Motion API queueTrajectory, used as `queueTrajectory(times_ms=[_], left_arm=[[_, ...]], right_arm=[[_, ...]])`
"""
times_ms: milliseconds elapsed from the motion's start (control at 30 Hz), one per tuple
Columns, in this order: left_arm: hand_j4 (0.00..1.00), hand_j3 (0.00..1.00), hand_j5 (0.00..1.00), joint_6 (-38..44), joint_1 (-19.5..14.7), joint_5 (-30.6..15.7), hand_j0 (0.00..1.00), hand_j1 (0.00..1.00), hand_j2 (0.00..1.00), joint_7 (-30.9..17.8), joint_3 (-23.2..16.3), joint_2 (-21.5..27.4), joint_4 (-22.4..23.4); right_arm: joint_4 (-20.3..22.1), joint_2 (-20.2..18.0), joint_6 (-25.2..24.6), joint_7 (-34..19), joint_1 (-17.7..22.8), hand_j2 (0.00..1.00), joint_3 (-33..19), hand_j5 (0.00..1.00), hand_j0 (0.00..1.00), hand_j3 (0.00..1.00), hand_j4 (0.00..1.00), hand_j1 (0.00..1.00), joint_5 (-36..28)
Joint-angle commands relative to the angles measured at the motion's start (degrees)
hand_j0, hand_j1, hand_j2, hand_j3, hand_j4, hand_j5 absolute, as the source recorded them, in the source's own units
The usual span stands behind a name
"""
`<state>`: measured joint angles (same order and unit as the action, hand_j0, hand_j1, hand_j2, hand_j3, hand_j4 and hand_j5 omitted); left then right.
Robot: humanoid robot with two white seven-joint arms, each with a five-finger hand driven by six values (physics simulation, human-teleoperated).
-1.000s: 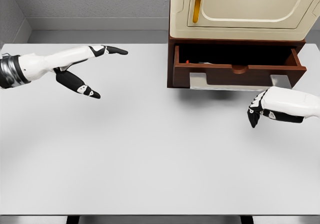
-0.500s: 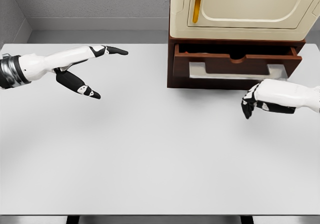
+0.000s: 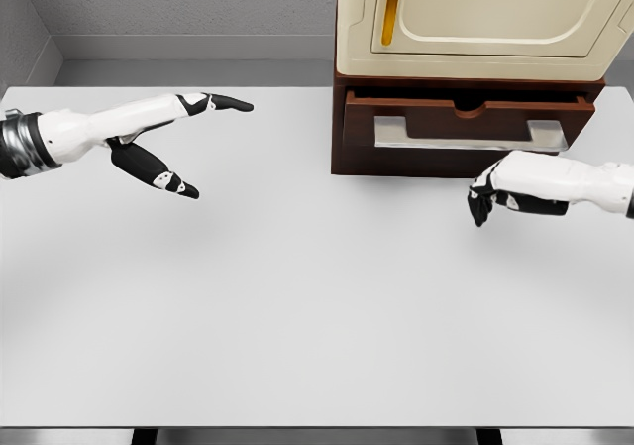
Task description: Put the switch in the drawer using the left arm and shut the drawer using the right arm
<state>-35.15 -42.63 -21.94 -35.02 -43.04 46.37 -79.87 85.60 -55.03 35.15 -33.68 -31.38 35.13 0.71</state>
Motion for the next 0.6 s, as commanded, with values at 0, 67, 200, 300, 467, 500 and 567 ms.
queueTrajectory(times_ms=[0, 67, 200, 300, 467, 500, 567], left_arm=[[1.0, 1.0, 1.0, 0.2, 0.0, -0.5, 1.0, 1.0, 1.0, 0.0, 0.1, 0.0, 0.0], [1.0, 1.0, 1.0, 0.2, 0.0, -0.5, 1.0, 1.0, 1.0, 0.0, 0.1, 0.0, 0.0], [1.0, 1.0, 1.0, 0.2, 0.0, -0.6, 1.0, 1.0, 1.0, 0.0, 0.1, 0.0, -0.1], [1.0, 1.0, 1.0, 0.2, -0.1, -0.6, 1.0, 1.0, 1.0, 0.0, 0.1, 0.0, -0.1], [1.0, 1.0, 1.0, 0.2, 0.0, -0.6, 1.0, 1.0, 1.0, 0.0, 0.2, 0.1, 0.0], [1.0, 1.0, 1.0, 0.2, 0.0, -0.6, 1.0, 1.0, 1.0, 0.0, 0.2, 0.1, 0.0], [1.0, 1.0, 1.0, 0.2, 0.0, -0.6, 1.0, 1.0, 1.0, 0.0, 0.2, 0.1, -0.1]], right_arm=[[-0.7, 0.4, -0.2, 0.0, -0.1, 0.26, 0.1, 0.26, 0.26, 0.26, 0.26, 0.26, -0.2], [-1.0, 0.5, -0.2, 0.0, -0.5, 0.26, 0.1, 0.26, 0.26, 0.26, 0.26, 0.26, -0.2], [-2.9, 1.7, -0.2, -0.1, -3.2, 0.26, 2.6, 0.26, 0.26, 0.26, 0.26, 0.26, 0.3], [-4.6, 2.7, -0.2, -0.1, -5.5, 0.26, 4.5, 0.26, 0.26, 0.26, 0.26, 0.26, 0.3], [-6.4, 4.1, -0.2, -1.3, -6.6, 0.26, 4.7, 0.26, 0.26, 0.26, 0.26, 0.26, 0.5], [-6.7, 4.3, -0.2, -1.3, -6.9, 0.26, 4.8, 0.26, 0.26, 0.26, 0.26, 0.26, 0.5], [-7.5, 4.6, -0.2, -1.3, -7.3, 0.26, 4.9, 0.26, 0.26, 0.26, 0.26, 0.26, 0.6]])
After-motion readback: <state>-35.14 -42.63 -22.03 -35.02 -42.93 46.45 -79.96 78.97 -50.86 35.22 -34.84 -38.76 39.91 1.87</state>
